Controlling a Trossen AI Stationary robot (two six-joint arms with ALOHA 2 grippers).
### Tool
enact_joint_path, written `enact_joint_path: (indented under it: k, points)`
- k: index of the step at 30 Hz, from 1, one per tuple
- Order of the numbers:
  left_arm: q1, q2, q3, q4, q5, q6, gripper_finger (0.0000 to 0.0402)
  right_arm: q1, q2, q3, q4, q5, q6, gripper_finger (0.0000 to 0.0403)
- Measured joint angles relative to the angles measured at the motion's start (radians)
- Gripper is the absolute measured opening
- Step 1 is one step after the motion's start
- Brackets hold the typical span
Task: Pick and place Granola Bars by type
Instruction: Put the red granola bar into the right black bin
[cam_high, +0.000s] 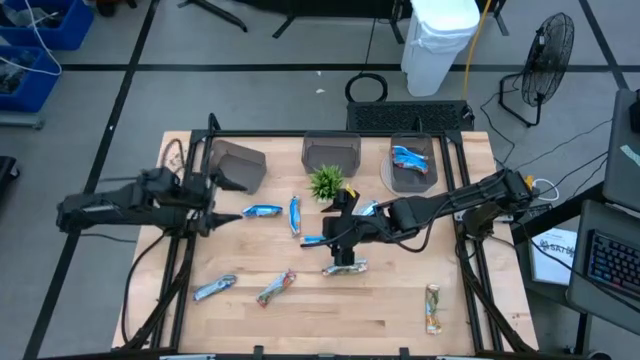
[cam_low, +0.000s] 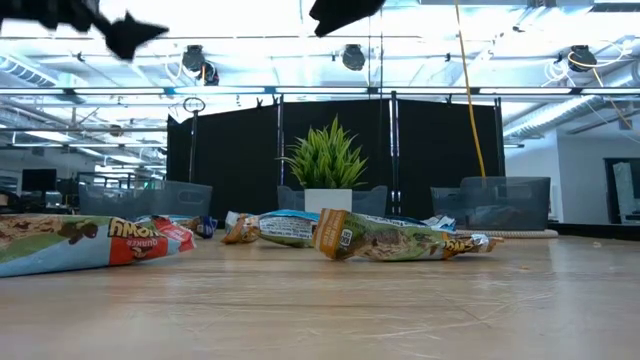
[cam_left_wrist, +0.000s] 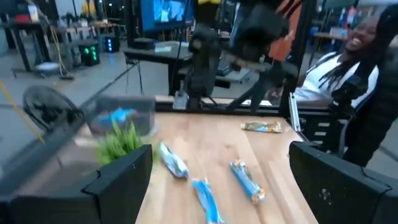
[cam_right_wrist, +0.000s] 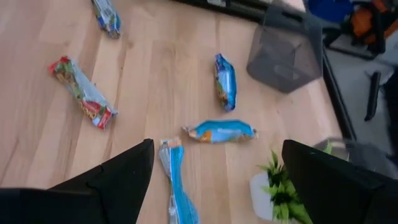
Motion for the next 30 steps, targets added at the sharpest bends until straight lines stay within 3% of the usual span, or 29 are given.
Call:
enact_joint_path:
  k: [4,7,14,17,23,30]
  points:
    - [-0.046,0.113,0.2,-0.07,-0.005,0.025,0.0374,0.0,0.0,0.0,0.029,0.0,-0.075,0.0345]
    - [-0.072,0.181,0.301,-0.047,0.051,-0.064,0.0374,0.0,0.0,0.0,0.044,0.0,-0.103,0.0345]
    - [-0.102,0.259,0.372,0.255,0.1,-0.494,0.0374,-0.012,0.0,0.0,0.04,0.0,-0.102,0.0345]
    - [-0.112,0.273,0.374,0.288,0.12,-0.515,0.0374,-0.016,0.0,0.0,0.039,-0.001,-0.096,0.0345]
    - [-0.157,0.315,0.373,-0.054,0.05,-0.569,0.0374,-0.026,-0.012,0.0,0.025,-0.003,-0.097,0.0345]
    - [-0.255,0.421,0.372,-0.383,-0.005,-0.811,0.0374,-0.039,-0.058,0.0,-0.004,-0.001,-0.099,0.0345]
